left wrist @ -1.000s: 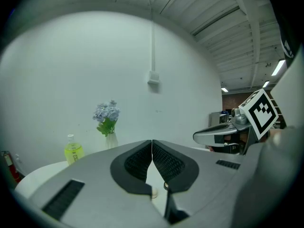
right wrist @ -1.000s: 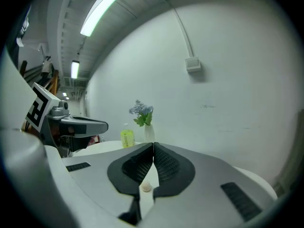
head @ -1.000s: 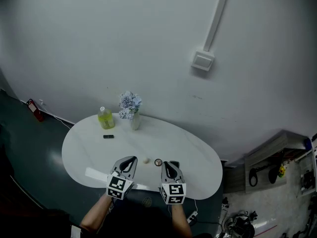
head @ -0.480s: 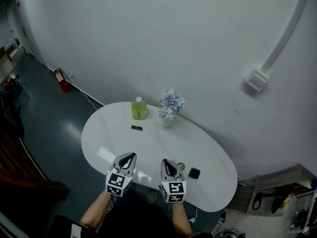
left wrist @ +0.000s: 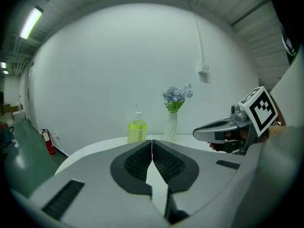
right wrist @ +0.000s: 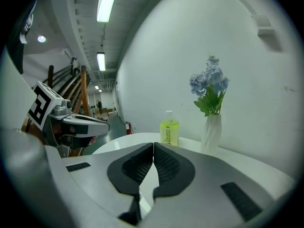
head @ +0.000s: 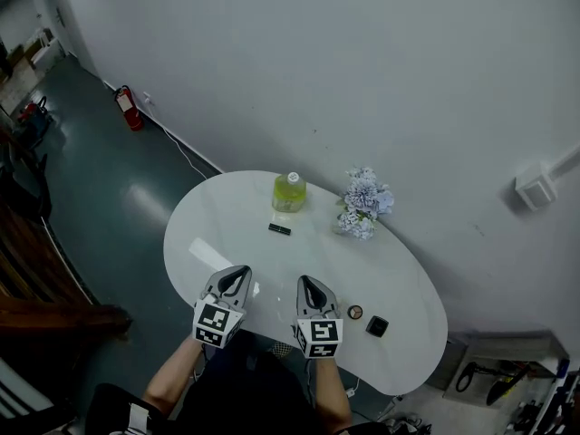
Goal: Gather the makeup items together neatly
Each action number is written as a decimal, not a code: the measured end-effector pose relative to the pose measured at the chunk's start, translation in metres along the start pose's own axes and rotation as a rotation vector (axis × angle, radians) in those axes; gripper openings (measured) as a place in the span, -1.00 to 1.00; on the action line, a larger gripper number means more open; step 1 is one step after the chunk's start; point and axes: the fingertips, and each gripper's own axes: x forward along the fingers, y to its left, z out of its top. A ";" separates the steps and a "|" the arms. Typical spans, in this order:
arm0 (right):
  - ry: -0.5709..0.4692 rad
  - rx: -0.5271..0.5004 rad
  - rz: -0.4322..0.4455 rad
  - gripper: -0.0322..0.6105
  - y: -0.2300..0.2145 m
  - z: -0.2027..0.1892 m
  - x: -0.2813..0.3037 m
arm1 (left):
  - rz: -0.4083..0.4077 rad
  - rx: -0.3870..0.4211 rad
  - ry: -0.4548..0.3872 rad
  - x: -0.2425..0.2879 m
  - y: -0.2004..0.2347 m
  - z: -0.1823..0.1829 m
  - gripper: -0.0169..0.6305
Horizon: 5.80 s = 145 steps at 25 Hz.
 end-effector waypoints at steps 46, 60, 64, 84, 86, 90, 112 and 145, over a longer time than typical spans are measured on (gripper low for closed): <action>0.423 -0.199 0.183 -0.15 -0.018 -0.093 0.263 | -0.045 -0.174 0.209 0.123 0.145 -0.092 -0.89; 0.513 -0.237 0.137 -0.29 -0.021 -0.099 0.269 | -0.039 -0.180 0.214 0.124 0.153 -0.092 -0.89; 0.536 -0.242 0.133 -0.48 -0.021 -0.103 0.269 | -0.041 -0.181 0.214 0.125 0.155 -0.093 -0.89; 0.499 -0.133 0.116 -0.56 -0.015 -0.090 0.258 | -0.054 -0.146 0.199 0.110 0.148 -0.082 -0.89; 0.471 -0.121 0.110 -0.56 -0.013 -0.076 0.251 | -0.058 -0.132 0.189 0.105 0.146 -0.075 -0.89; 0.423 -0.120 0.089 -0.56 -0.014 -0.057 0.226 | -0.080 -0.102 0.166 0.099 0.129 -0.062 -0.89; 0.242 0.035 -0.232 -0.56 -0.101 -0.039 -0.004 | -0.339 0.095 0.050 0.093 -0.059 0.014 -0.89; 0.278 0.402 -0.656 -0.56 -0.246 -0.212 -0.263 | -0.688 0.249 0.142 0.107 -0.342 -0.034 -0.89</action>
